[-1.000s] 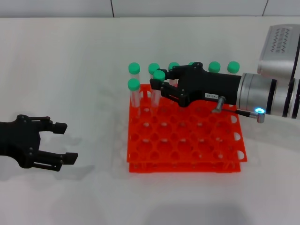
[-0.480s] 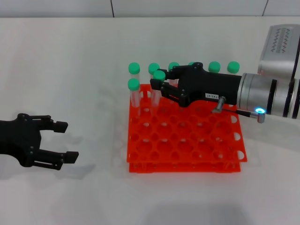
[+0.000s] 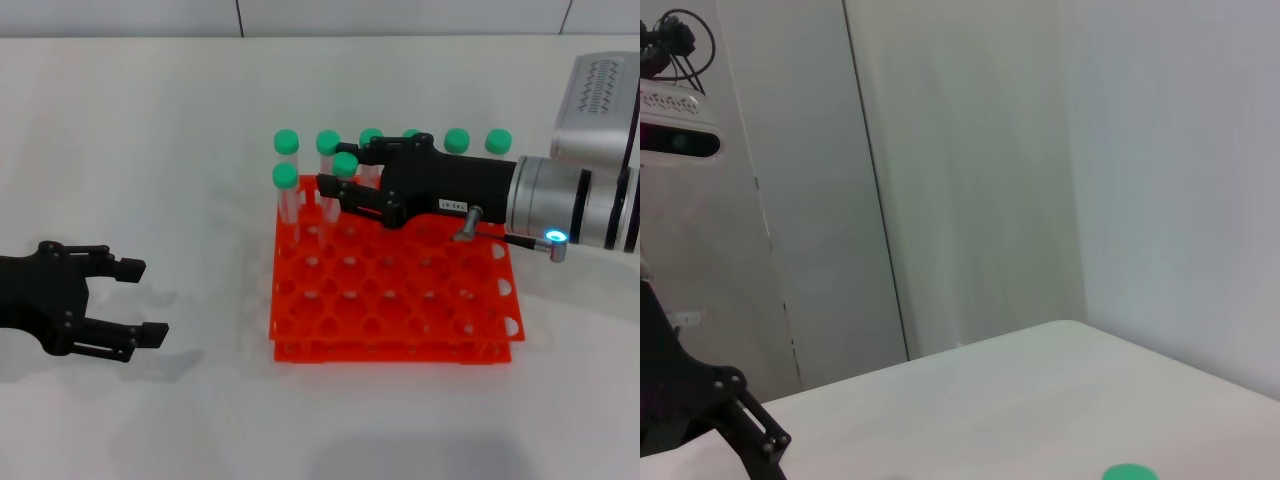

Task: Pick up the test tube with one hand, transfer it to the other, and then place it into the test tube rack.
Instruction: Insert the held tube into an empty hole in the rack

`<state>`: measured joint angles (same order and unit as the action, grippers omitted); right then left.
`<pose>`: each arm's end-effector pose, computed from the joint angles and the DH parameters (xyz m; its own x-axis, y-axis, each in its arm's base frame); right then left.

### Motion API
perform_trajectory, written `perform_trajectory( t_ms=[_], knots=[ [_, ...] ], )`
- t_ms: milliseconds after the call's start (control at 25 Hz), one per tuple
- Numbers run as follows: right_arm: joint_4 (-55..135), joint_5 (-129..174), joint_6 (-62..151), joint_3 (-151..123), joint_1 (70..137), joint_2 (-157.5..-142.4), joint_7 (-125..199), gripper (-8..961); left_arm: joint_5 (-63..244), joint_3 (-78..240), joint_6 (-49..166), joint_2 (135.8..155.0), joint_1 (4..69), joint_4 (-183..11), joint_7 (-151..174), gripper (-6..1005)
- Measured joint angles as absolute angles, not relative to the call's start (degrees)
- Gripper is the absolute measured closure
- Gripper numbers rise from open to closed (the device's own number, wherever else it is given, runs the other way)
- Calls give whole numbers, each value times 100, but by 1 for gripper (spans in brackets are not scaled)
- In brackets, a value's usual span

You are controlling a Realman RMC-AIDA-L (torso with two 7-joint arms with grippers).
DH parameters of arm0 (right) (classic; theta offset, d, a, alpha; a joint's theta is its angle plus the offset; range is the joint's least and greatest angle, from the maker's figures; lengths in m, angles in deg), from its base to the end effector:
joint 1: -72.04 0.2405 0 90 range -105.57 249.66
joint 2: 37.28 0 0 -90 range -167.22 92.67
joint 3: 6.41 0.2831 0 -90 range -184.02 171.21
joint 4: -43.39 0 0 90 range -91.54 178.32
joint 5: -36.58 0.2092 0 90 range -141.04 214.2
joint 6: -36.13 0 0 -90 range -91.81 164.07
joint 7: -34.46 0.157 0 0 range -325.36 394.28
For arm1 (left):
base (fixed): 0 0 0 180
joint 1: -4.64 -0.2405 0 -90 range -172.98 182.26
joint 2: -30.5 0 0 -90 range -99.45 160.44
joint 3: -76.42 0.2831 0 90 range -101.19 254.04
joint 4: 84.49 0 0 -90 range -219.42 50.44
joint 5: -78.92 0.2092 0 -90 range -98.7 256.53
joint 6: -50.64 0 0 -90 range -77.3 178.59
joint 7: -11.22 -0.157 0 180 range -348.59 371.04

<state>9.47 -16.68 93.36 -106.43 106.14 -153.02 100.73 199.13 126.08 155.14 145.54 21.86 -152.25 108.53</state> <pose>0.1921 0.3810 -0.0992 0.7979 -0.1662 -0.5795 -0.3519 -0.9088 -0.2240 -0.3009 0.2847 0.0480 0.8810 0.4289 0.1997 0.4563 -0.8818 -0.1193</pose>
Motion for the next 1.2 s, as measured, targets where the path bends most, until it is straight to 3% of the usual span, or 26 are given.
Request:
perform_trajectory(
  t_ms=[280, 1200],
  knots=[
    [920, -1669, 9381, -10643, 10590, -15300, 10072, 474, 19915, 12608, 15514, 14554, 2187, -15223, 10848, 112],
    [888, -1669, 9444, -10638, 10606, -15289, 10119, 422, 19856, 12608, 15549, 14554, 2186, -15217, 10808, 111]
  ],
)
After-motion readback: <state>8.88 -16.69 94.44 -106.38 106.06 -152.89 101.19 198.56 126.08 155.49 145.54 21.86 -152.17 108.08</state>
